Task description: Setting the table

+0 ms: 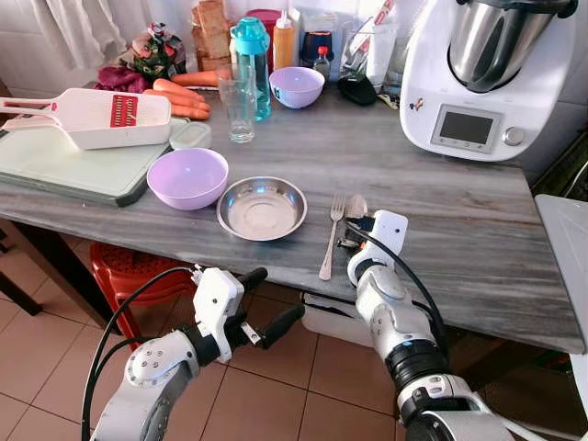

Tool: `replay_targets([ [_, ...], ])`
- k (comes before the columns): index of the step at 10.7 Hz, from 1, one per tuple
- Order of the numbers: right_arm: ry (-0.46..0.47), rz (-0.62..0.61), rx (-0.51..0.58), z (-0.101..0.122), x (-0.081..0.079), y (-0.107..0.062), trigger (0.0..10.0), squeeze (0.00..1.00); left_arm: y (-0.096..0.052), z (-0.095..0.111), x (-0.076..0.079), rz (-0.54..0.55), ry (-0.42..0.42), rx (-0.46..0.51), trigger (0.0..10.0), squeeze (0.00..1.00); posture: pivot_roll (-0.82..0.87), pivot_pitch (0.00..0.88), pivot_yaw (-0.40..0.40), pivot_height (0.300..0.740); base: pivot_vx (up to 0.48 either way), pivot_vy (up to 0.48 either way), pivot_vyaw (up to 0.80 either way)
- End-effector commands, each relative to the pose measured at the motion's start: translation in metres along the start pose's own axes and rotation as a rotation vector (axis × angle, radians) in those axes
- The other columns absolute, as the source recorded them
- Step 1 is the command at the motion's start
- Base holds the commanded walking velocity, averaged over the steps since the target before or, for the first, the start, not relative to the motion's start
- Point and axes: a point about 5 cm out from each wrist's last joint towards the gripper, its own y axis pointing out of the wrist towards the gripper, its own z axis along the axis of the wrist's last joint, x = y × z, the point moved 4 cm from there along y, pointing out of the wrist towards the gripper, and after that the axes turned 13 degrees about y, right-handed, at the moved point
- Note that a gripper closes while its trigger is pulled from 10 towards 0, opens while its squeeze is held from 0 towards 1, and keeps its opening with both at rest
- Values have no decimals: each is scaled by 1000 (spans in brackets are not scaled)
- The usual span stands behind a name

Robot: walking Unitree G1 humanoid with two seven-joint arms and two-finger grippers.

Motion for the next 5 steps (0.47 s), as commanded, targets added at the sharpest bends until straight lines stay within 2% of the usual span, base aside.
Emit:
replay_targets([
  [1, 17, -22, -13, -3, 6, 0, 10000, 1000, 0, 2, 2, -9, 13, -3, 10000, 0, 113, 73, -30, 740, 0, 0, 0],
  [5, 34, -19, 0, 1, 4, 1, 10000, 1000, 1, 1, 1, -9, 15, -4, 10000, 0, 115, 69, -30, 740, 0, 0, 0],
])
